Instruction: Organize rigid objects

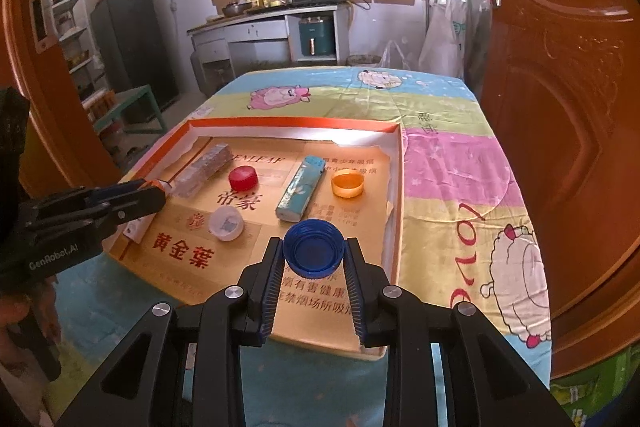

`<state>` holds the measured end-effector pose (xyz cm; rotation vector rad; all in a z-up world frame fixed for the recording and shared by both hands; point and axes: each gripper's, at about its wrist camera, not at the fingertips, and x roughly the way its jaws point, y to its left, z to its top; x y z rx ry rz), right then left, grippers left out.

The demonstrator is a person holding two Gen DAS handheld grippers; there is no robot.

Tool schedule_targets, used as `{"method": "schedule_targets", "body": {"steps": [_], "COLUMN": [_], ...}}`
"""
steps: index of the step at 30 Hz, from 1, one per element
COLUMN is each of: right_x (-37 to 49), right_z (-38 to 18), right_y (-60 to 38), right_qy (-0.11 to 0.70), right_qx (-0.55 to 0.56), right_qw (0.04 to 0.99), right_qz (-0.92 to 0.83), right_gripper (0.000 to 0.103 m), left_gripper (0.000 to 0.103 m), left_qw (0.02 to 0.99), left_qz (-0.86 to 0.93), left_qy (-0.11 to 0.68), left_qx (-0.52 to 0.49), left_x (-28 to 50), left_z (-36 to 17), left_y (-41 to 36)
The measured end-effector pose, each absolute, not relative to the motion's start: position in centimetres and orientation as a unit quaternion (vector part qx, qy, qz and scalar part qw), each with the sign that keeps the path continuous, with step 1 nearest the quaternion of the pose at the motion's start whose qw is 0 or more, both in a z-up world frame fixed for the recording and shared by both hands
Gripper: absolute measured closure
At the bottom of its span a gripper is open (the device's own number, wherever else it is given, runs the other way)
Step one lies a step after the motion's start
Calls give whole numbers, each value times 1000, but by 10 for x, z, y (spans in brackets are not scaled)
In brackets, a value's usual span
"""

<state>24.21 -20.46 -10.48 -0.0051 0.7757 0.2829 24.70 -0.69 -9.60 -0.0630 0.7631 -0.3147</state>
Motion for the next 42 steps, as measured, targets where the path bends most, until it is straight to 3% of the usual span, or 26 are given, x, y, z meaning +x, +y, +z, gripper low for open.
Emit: {"method": "schedule_targets", "body": {"steps": [42], "right_x": [308], "right_z": [-133], "right_y": [-209], "right_qy": [412], "right_qx": [-10], "right_qw": [900], "right_qz": [140], "right_gripper": [72], "left_gripper": [72], "left_qw": [901], "left_qz": [-135], "left_qy": [413], "left_qx": [-6], "left_x": [309], "left_z": [-127], "left_y": [-15]}}
